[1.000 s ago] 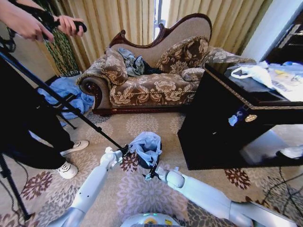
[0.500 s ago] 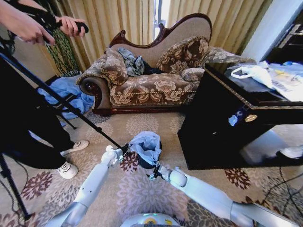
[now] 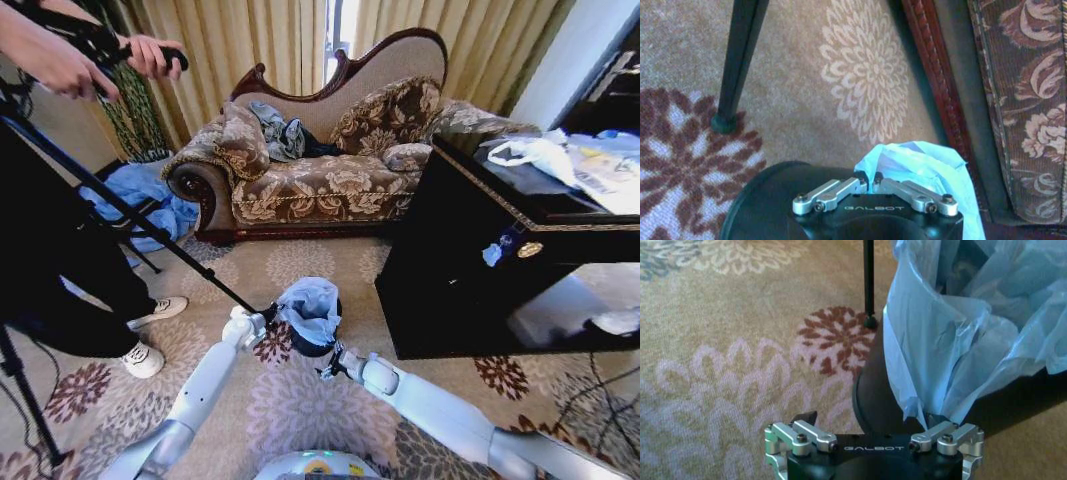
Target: Place a garbage bag over the trash bin.
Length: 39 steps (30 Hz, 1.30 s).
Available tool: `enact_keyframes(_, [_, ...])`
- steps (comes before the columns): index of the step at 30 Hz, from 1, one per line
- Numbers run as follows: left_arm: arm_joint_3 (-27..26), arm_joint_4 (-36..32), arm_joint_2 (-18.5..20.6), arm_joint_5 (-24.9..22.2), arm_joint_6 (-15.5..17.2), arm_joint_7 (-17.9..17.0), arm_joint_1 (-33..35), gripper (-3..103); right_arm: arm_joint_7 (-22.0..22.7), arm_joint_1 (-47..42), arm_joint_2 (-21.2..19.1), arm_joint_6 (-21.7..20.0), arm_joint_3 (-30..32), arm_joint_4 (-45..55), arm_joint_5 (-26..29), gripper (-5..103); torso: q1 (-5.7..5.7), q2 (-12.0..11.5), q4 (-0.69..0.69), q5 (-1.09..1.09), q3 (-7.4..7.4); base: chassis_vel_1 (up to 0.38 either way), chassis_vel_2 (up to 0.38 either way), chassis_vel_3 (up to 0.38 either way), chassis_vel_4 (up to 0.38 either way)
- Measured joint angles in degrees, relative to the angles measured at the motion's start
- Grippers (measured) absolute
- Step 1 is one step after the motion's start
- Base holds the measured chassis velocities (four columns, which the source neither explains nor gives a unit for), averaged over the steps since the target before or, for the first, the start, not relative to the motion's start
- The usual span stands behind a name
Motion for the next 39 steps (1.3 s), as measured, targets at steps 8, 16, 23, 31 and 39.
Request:
enact_keyframes(8, [-0.04, -0.59, 0.23, 0.05, 0.00, -0.23, -0.07, 4, -0.58, -0.09, 0.34, -0.01, 1.07, -1.85, -1.02, 99, 0.00, 0.00, 0.00, 0.00, 0.00, 0.000, 0.000, 0.000, 0.000])
enact_keyframes(16, [0.11, -1.92, 0.41, 0.36, 0.03, -0.72, 0.86, 31, -1.20, 0.05, 1.61, 0.56, 2.38, -4.67, -2.21, 99, 0.00, 0.00, 0.00, 0.00, 0.00, 0.000, 0.000, 0.000, 0.000])
enact_keyframes(23, [0.55, -2.13, 1.38, 0.48, 0.14, -0.75, 0.95, 53, -1.46, 0.05, 2.25, 1.18, 3.42, -6.30, -2.84, 99, 0.00, 0.00, 0.00, 0.00, 0.00, 0.000, 0.000, 0.000, 0.000])
enact_keyframes(31, [0.72, -4.63, 3.26, 0.39, 0.71, -0.16, 2.47, 85, -1.48, -0.07, 3.93, 2.02, 4.99, -8.52, -3.79, 99, 0.00, 0.00, 0.00, 0.00, 0.00, 0.000, 0.000, 0.000, 0.000])
enact_keyframes(39, [2.38, -5.13, 5.66, 0.55, 1.16, 1.08, 2.95, 100, -1.35, -0.20, 4.46, 2.20, 5.51, -9.10, -4.12, 99, 0.00, 0.00, 0.00, -0.01, 0.00, 0.000, 0.000, 0.000, 0.000])
